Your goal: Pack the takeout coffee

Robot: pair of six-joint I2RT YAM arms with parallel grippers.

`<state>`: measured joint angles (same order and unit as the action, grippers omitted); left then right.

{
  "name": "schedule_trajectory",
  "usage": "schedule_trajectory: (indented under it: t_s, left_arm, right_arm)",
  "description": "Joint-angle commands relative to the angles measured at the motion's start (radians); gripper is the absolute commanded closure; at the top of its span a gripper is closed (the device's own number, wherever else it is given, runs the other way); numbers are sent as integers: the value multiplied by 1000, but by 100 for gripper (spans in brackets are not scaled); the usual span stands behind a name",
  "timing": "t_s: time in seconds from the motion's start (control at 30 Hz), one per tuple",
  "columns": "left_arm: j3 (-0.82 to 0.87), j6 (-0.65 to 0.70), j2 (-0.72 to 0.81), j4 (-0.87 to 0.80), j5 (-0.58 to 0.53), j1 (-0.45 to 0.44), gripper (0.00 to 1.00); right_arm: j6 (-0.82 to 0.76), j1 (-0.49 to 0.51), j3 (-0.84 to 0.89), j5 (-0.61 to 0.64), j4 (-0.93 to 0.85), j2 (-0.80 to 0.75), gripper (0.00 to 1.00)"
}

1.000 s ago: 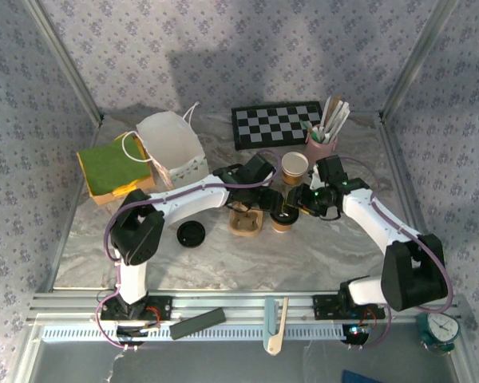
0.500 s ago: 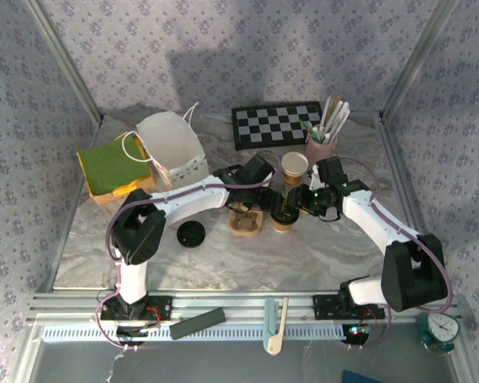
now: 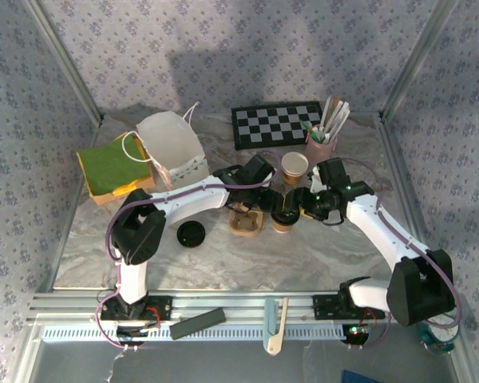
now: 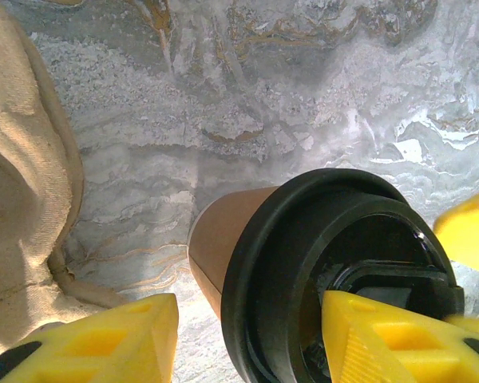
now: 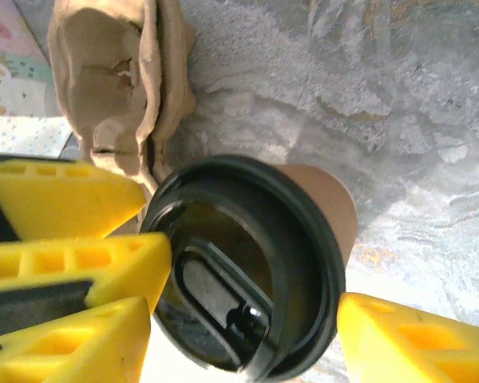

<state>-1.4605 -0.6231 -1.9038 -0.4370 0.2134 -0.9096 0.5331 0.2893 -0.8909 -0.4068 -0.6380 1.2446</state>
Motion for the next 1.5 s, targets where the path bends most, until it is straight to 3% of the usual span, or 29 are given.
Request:
schedule_trajectory:
  t_s: [0.0, 0.13, 0.4, 1.17, 1.47]
  left_arm:
    - [19, 2, -60, -129, -40, -5, 50]
    - [15, 2, -63, -129, -38, -7, 50]
    - [5, 3, -70, -137, -37, -5, 50]
    - [19, 3, -81, -136, -31, -12, 50]
    - [3, 15, -76, -150, -36, -12, 50]
  right_arm:
    - [-2, 7, 20, -16, -73, -33, 33]
    - [-11, 6, 52, -36, -83, -45, 33]
    - [-42, 4, 93, -38, -81, -13, 44]
    - [-58, -15, 218, 125, -108, 99, 57]
    - [-62, -43, 84, -15, -108, 21, 54]
